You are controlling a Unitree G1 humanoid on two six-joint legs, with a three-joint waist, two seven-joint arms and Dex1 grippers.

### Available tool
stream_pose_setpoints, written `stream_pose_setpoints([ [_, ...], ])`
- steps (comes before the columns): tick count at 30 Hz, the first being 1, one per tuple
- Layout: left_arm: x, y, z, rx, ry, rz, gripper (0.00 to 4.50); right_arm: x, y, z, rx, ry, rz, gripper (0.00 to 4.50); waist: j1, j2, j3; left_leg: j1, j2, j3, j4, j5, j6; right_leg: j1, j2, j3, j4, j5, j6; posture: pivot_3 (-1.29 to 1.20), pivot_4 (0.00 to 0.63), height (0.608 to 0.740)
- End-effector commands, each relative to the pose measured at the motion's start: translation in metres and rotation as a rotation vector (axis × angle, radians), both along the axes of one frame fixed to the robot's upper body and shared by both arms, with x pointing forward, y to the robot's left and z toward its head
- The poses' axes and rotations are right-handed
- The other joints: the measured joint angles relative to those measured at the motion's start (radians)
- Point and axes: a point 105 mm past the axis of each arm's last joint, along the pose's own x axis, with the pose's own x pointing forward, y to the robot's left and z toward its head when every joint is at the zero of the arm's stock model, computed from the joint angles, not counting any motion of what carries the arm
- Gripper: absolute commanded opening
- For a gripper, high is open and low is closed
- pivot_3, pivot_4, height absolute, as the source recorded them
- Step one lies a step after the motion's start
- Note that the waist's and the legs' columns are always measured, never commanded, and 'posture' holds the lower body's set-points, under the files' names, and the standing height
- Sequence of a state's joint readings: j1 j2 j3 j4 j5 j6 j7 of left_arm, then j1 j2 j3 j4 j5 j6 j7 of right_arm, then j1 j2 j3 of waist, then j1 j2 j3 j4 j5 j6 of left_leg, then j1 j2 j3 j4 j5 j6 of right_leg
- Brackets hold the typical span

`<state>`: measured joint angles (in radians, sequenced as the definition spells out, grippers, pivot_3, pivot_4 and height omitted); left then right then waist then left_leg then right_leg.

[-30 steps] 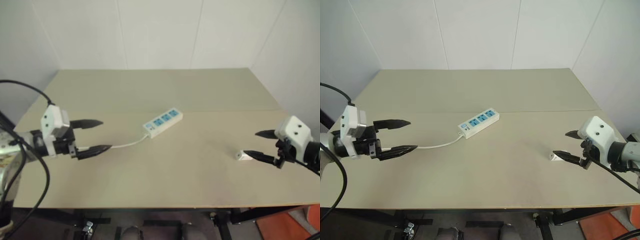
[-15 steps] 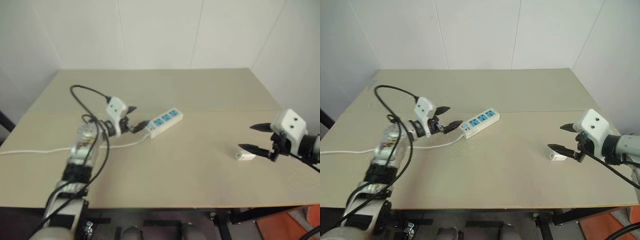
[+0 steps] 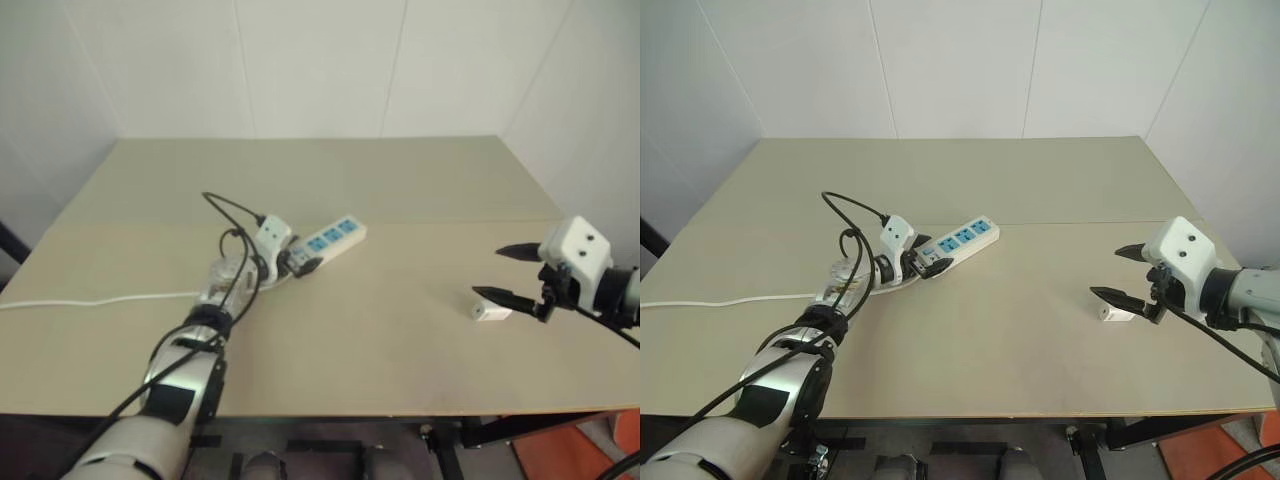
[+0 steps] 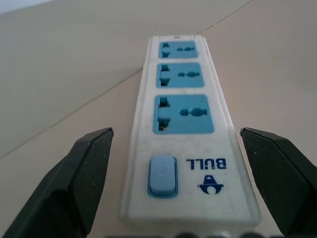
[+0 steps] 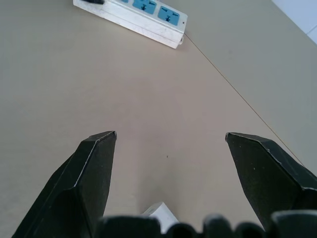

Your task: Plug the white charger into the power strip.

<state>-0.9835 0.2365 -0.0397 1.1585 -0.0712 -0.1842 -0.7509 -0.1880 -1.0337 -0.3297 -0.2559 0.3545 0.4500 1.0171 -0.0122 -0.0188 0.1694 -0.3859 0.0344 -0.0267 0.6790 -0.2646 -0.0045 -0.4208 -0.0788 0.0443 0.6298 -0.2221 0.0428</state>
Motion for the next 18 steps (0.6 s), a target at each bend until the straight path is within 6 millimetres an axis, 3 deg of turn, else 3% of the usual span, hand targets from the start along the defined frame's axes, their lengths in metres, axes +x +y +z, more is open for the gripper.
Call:
stream_pose_setpoints([
  [1,0.002,-0.01,0.005,0.008,-0.032,-0.007,4.48,-0.002,0.002,0.017,0.008,-0.067,0.0,4.17,0.0,0.0,0.0,0.0,0.0,0.0,0.0,0.0,0.0,0.0,0.0,0.0,0.0,0.0,0.0,0.0,0.15,0.74],
  [13,-0.002,-0.014,-0.018,0.06,0.037,-0.015,4.48,-0.008,0.008,0.022,0.015,-0.081,0.005,4.17,0.01,0.0,-0.001,0.001,-0.001,0.0,0.0,0.0,0.0,0.002,0.0,0.0,0.0,0.0,0.0,0.0,0.15,0.74],
  [18,-0.007,-0.012,-0.026,0.072,0.063,-0.034,3.31,-0.011,0.009,0.024,0.017,-0.085,0.002,4.17,0.01,0.0,-0.001,0.001,0.0,0.0,0.0,0.0,0.0,0.002,0.0,0.0,0.0,0.0,0.0,0.0,0.15,0.74],
])
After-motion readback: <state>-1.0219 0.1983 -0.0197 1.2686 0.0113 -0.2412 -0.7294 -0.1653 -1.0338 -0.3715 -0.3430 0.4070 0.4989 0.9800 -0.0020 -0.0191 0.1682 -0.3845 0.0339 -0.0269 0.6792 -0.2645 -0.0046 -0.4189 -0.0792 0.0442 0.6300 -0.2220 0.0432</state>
